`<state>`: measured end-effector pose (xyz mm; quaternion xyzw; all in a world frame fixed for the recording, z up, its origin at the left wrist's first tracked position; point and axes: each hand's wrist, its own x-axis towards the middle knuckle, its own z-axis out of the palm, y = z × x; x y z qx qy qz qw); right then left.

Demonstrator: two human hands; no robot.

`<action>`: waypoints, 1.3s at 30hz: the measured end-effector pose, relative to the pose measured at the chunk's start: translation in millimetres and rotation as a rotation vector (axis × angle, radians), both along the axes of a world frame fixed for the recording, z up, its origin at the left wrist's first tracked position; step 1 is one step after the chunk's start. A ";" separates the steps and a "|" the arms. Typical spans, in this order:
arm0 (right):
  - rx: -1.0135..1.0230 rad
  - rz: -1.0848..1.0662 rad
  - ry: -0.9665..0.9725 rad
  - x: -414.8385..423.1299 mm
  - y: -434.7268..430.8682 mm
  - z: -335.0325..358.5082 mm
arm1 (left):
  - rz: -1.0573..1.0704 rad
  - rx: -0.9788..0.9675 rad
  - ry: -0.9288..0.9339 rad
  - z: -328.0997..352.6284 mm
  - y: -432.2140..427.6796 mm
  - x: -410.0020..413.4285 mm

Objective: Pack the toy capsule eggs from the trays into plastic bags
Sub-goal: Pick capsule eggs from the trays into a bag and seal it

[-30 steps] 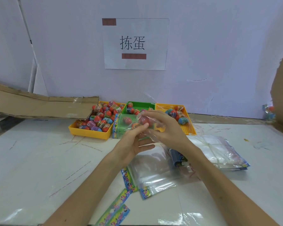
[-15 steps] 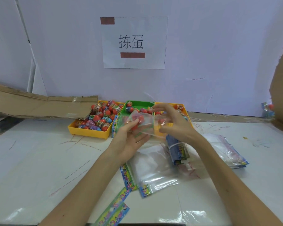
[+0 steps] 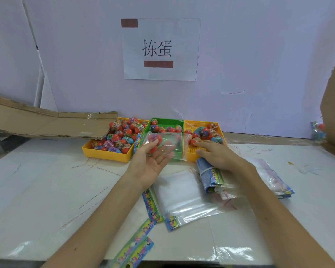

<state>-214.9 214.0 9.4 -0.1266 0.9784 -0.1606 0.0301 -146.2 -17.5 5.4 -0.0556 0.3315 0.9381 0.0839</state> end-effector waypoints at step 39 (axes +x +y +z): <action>-0.628 -0.070 0.389 7.2 -0.9 3.9 | 0.016 -0.031 0.040 -0.4 0.0 -0.3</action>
